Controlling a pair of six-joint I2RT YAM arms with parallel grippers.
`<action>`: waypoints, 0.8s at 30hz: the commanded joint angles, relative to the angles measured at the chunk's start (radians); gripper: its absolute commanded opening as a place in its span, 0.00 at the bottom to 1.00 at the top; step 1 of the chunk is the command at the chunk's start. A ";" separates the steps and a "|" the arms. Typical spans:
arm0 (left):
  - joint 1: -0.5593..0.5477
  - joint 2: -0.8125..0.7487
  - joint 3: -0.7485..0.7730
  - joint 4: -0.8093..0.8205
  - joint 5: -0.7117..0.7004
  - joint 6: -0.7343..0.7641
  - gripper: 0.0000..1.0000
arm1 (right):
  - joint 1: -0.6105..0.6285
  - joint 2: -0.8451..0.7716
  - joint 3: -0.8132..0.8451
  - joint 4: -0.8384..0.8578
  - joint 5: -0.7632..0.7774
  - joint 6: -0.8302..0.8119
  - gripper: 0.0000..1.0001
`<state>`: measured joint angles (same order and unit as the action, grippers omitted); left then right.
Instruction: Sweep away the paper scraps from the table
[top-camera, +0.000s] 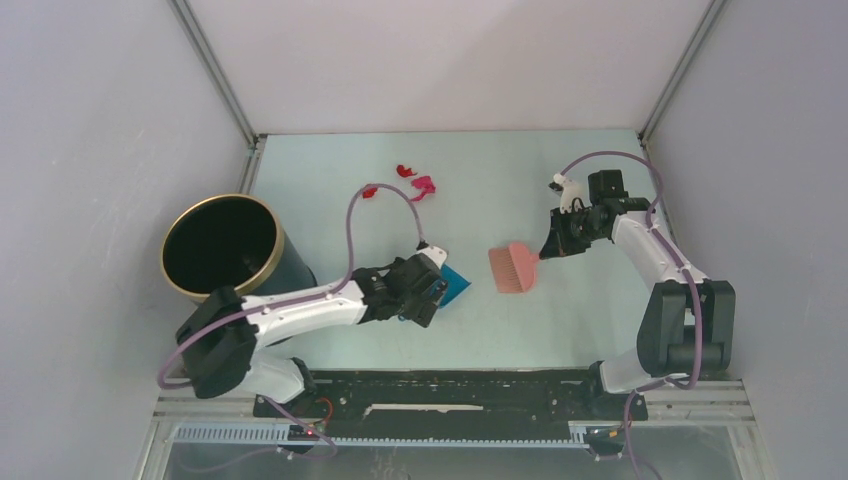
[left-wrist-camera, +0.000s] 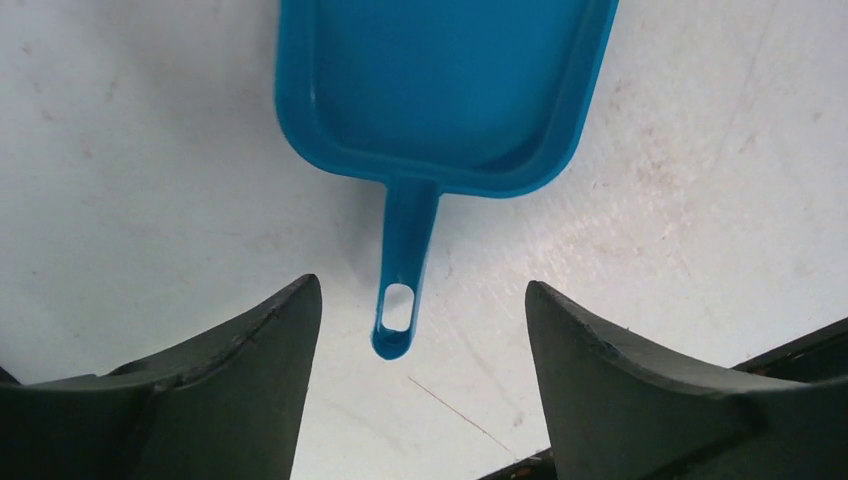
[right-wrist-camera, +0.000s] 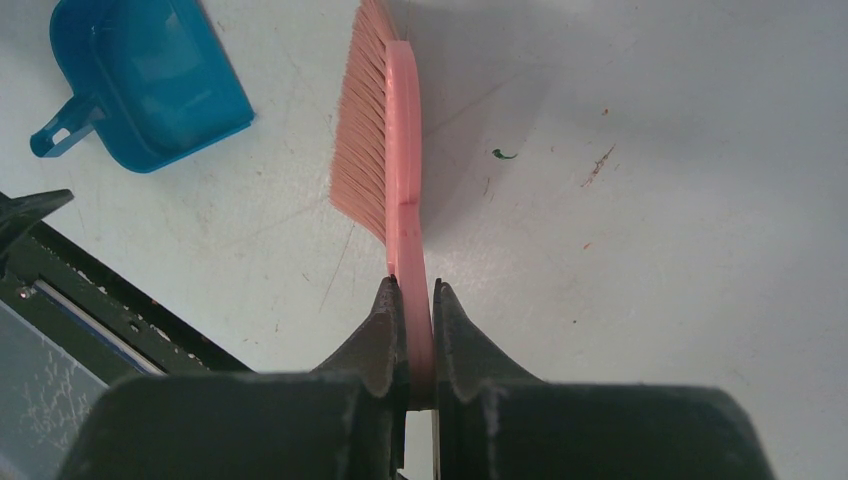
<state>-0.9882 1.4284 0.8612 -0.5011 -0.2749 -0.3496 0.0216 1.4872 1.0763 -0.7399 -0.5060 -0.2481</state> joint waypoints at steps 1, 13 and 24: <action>0.002 -0.125 -0.077 0.188 -0.096 -0.057 0.79 | 0.008 0.029 -0.019 -0.061 0.088 -0.042 0.00; 0.002 -0.314 -0.419 0.482 -0.054 -0.034 0.72 | 0.014 0.035 -0.019 -0.060 0.088 -0.042 0.00; 0.002 -0.202 -0.436 0.609 -0.046 0.025 0.50 | 0.016 0.045 -0.018 -0.061 0.098 -0.042 0.00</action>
<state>-0.9863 1.1751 0.4145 0.0063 -0.3279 -0.3714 0.0227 1.4956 1.0763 -0.7395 -0.5064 -0.2485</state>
